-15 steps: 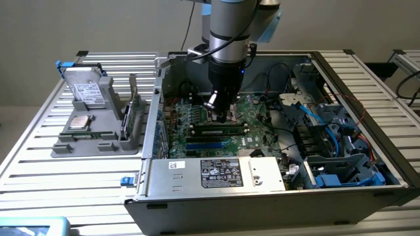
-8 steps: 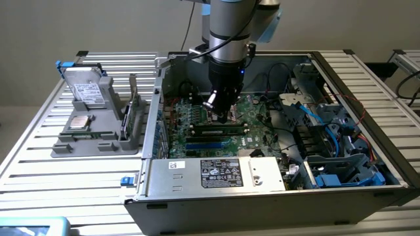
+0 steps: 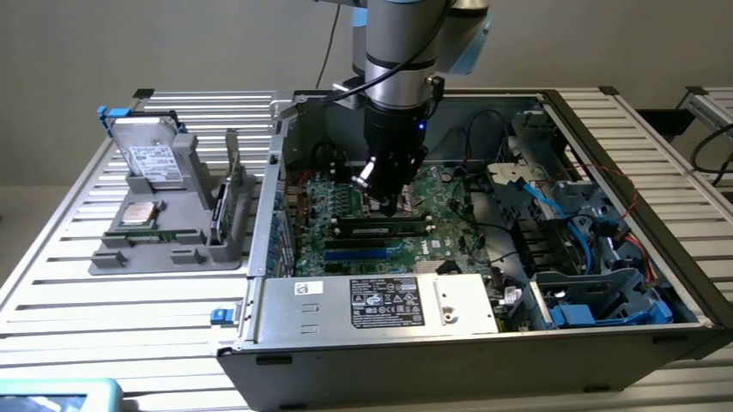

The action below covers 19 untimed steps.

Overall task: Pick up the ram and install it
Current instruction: 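Press down the ram until it locks into place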

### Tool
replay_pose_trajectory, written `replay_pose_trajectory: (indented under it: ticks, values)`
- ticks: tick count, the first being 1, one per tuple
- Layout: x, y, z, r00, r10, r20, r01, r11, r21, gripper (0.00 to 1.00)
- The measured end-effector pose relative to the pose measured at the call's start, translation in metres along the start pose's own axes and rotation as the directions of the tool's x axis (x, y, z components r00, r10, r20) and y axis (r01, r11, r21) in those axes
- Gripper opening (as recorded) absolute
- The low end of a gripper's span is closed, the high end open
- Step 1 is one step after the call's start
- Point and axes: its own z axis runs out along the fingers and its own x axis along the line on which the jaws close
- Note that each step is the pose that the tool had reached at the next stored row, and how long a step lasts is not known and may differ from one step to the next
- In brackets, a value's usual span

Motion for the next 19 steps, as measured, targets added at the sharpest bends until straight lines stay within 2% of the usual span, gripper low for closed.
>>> replay_pose_trajectory:
  ticks: [5, 10, 14, 19]
  values:
    - [0.0000, 0.0000, 0.0000, 0.9983, 0.059, -0.0039, -0.059, 0.9983, -0.0014, 0.11]
    - [0.0000, 0.0000, 0.0001, 0.9928, 0.120, -0.0079, -0.120, 0.9928, -0.0029, 0.11]
    - [0.0000, 0.0000, 0.0001, 0.9858, 0.168, -0.0108, -0.168, 0.9859, -0.0038, 0.11]
    - [0.0000, 0.0000, 0.0002, 0.9737, 0.228, -0.0142, -0.228, 0.9737, -0.0046, 0.11]
